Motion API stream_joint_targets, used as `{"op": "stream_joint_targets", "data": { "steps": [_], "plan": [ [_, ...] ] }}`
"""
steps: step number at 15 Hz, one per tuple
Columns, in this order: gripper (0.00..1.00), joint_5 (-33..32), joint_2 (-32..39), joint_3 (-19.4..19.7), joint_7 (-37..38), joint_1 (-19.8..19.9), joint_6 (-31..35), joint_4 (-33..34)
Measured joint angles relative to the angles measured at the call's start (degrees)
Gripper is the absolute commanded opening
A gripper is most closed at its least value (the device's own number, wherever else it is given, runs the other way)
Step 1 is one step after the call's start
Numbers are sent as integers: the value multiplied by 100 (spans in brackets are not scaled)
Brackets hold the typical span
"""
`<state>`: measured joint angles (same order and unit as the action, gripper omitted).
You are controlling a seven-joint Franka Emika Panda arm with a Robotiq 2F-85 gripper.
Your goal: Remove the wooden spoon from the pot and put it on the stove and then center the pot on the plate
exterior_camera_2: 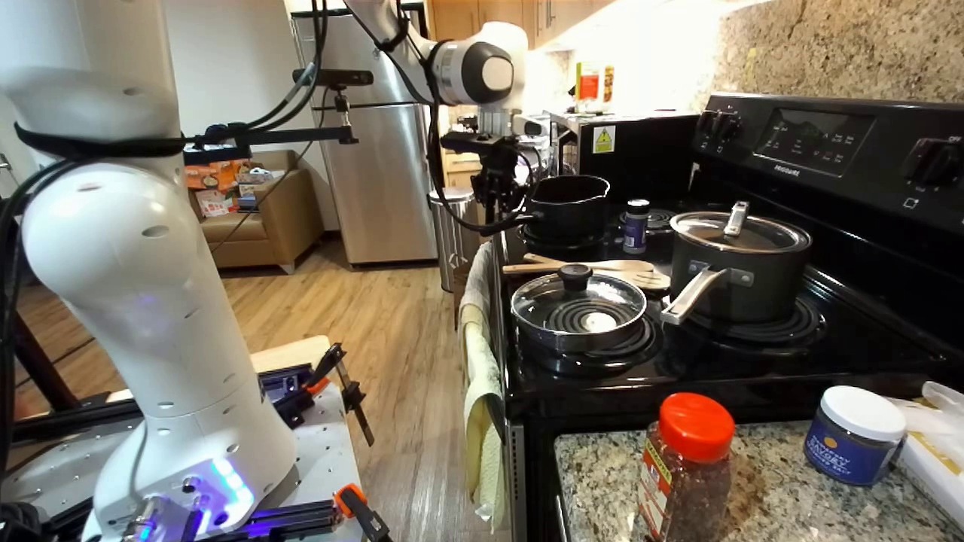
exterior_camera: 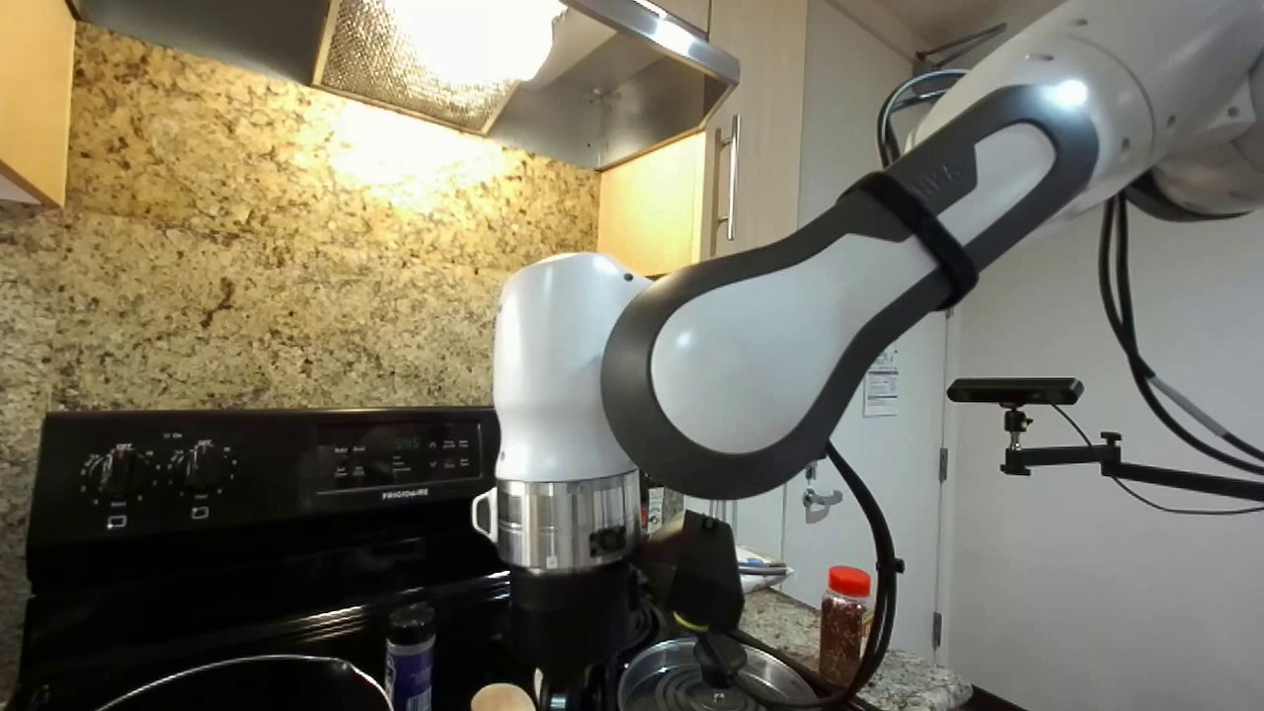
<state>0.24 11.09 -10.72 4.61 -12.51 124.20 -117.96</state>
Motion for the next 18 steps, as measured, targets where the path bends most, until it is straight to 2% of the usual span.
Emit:
{"op": "stream_joint_targets", "data": {
  "steps": [15,16,17,18],
  "plan": [
    [14,-35,-145,-12,-10,-35,-2,42],
    [23,-35,-155,-11,-9,-35,-8,42],
    [59,-35,-164,-10,-10,-35,-18,42],
    [59,-38,-175,-6,-5,-35,-37,42]
  ]
}}
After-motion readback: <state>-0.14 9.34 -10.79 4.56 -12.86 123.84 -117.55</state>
